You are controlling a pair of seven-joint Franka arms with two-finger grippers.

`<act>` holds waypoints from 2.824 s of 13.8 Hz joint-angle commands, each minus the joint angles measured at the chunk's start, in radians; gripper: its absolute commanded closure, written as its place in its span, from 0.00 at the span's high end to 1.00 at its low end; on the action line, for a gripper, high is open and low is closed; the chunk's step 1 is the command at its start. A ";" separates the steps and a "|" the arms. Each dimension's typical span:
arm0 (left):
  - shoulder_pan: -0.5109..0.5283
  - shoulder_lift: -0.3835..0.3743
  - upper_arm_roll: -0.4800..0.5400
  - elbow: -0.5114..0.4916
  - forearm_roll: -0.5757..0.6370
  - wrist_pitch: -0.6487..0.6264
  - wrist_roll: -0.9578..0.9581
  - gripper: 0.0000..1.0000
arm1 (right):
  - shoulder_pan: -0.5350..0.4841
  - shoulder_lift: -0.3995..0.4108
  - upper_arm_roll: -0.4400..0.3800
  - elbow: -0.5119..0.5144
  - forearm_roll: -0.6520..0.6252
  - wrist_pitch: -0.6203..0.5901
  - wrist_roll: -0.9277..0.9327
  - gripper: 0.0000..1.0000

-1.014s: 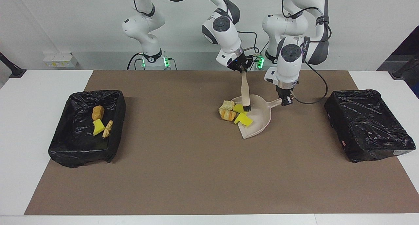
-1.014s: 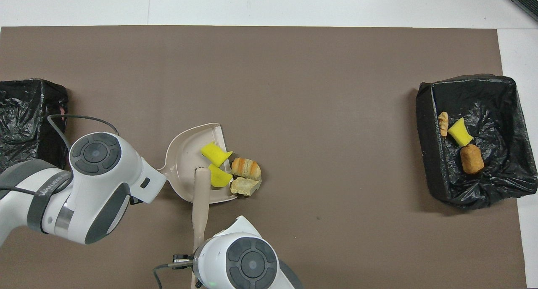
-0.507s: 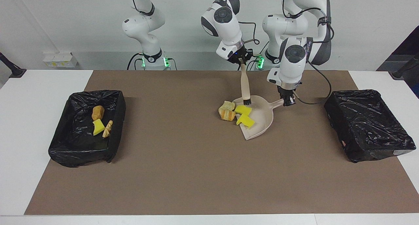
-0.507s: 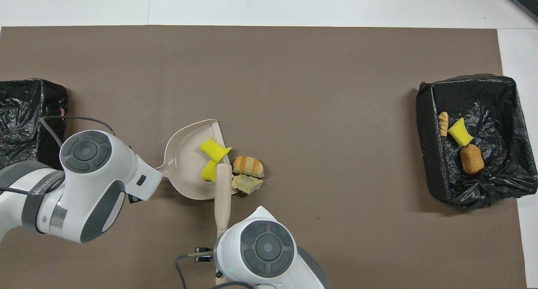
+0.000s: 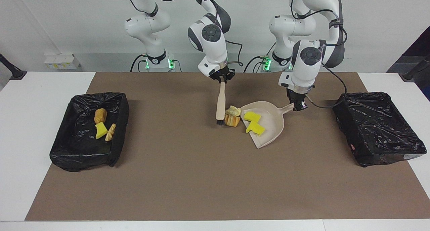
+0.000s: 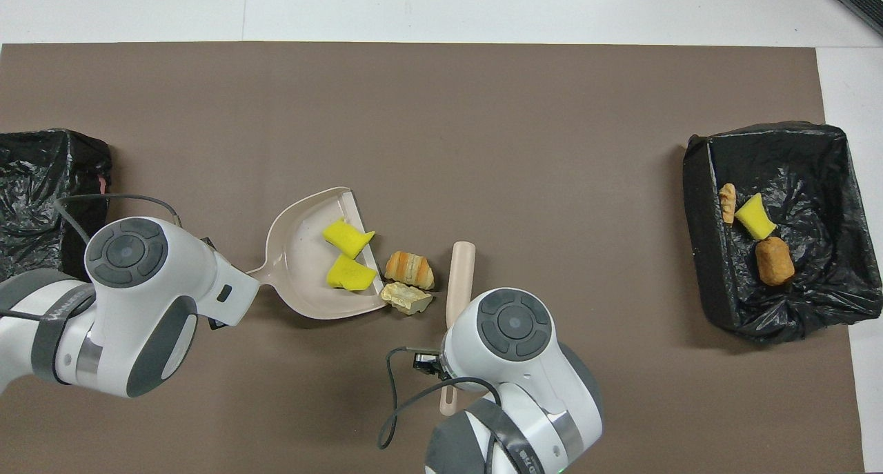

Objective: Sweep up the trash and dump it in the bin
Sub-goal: 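Sweep the yellow sponges and rolls into the dustpan with the right gripper, then push the debris deeper into the dustpan with the right gripper, then carry the dustpan to the nearby bin and tip it with the left gripper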

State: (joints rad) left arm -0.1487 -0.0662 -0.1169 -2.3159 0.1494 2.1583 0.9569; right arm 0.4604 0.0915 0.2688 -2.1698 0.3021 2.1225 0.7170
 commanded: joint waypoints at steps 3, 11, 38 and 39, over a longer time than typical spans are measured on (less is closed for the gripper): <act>0.000 -0.020 0.000 -0.036 -0.018 0.026 0.011 0.00 | 0.095 0.112 0.012 0.161 0.003 0.024 -0.011 0.00; -0.003 -0.012 0.000 -0.031 -0.025 0.028 0.002 0.00 | 0.199 0.119 0.012 0.262 0.060 0.022 0.045 0.00; 0.392 -0.012 0.014 0.357 -0.145 -0.290 -0.036 0.00 | 0.305 -0.072 0.012 -0.071 0.011 0.056 0.223 0.00; 0.421 -0.011 0.016 0.369 -0.162 -0.307 -0.071 0.00 | 0.305 -0.061 0.012 -0.071 0.011 0.062 0.222 0.00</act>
State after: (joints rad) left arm 0.2134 -0.0790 -0.0898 -1.9886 0.0245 1.9003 0.9337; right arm 0.7733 0.0294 0.2769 -2.2292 0.3034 2.1563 0.9408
